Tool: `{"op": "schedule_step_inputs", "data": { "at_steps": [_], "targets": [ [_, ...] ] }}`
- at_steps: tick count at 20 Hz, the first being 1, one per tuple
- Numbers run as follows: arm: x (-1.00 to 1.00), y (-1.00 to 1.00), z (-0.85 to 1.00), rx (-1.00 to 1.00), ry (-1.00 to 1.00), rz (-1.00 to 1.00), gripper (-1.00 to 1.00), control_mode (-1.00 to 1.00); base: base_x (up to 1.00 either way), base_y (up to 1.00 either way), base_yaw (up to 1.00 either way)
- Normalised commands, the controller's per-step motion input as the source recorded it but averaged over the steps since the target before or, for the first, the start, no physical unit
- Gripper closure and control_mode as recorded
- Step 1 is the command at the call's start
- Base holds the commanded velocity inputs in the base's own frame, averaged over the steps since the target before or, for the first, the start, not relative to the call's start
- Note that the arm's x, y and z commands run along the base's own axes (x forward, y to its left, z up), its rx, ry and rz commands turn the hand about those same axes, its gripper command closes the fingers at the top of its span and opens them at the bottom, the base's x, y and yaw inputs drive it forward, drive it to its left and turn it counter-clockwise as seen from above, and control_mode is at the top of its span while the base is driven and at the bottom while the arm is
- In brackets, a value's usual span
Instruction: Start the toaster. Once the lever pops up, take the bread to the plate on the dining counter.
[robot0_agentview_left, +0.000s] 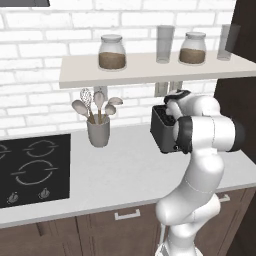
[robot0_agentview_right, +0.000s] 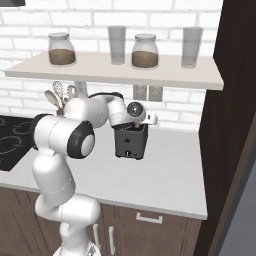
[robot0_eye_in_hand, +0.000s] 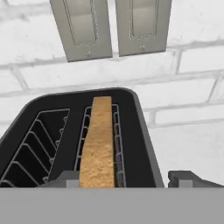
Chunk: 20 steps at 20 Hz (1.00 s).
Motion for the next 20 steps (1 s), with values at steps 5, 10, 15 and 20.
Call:
{"op": "schedule_step_inputs", "data": {
  "at_steps": [5,10,15,20],
  "targets": [
    [-0.35,0.0,0.61,0.0,-0.27,0.0,1.0,-1.0,0.0,0.0,0.0],
    [-0.21,0.0,0.96,0.0,-0.25,0.0,1.0,-1.0,0.0,0.0,0.0],
    [-0.14,0.0,1.0,0.0,-0.23,0.0,1.0,-1.0,0.0,0.0,0.0],
    [-0.36,0.0,0.91,0.0,-0.1,0.0,1.0,-1.0,0.0,0.0,0.0]
  ]
}}
